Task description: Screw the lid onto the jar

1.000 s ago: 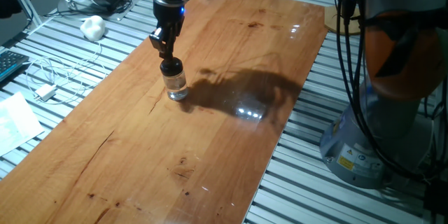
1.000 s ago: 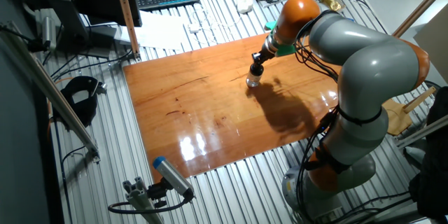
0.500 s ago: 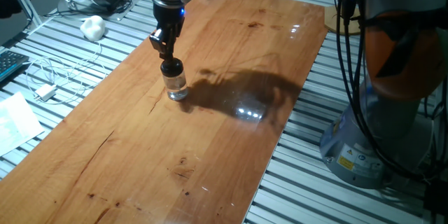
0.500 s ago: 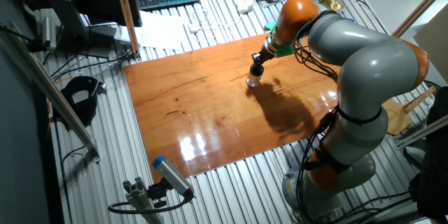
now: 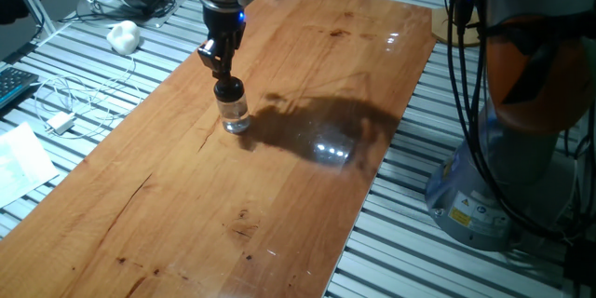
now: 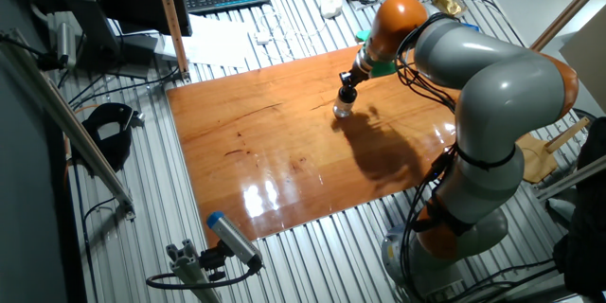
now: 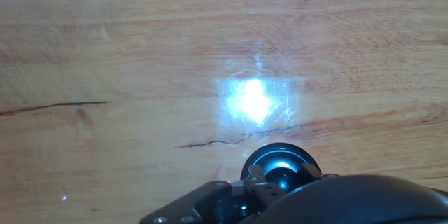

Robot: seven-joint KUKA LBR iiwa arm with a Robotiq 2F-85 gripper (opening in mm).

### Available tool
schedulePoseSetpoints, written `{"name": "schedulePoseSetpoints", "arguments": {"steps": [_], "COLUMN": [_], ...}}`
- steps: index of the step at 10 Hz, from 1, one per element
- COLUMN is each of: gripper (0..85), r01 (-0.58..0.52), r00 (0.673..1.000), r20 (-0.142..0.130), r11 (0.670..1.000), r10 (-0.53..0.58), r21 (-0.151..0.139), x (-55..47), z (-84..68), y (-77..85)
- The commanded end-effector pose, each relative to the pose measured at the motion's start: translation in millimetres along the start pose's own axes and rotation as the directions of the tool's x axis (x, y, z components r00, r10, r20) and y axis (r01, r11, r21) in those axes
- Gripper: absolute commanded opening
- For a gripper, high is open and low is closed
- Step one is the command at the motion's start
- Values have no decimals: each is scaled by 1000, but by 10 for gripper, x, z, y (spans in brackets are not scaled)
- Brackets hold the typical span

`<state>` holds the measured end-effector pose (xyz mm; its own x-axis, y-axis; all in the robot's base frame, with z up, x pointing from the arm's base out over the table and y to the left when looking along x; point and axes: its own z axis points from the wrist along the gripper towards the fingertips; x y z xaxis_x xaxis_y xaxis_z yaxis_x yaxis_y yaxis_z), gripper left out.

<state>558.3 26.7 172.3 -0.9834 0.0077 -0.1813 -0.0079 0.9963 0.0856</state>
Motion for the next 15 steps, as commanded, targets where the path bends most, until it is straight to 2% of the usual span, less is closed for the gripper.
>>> {"name": "schedulePoseSetpoints", "arguments": {"steps": [1, 2, 3, 7, 8, 11, 13, 14, 15], "gripper": [170, 170, 340, 340, 510, 510, 510, 510, 510], "r01": [-5, -10, -13, -30, -36, -47, -60, -67, -67], "r00": [1000, 1000, 1000, 1000, 999, 999, 998, 997, 997], "r20": [0, 2, 2, 4, 4, 3, -19, -27, -43], "r11": [1000, 1000, 1000, 999, 999, 998, 997, 996, 995], "r10": [5, 10, 13, 30, 36, 47, 61, 68, 70], "r21": [4, 8, 11, 20, 28, 32, 41, 53, 80], "x": [3, 4, 4, 1, 1, 0, -17, -38, -61], "z": [2, 2, 2, 0, 0, -1, -25, -46, -75], "y": [5, 7, 7, 3, 3, 2, 21, 50, 82]}}
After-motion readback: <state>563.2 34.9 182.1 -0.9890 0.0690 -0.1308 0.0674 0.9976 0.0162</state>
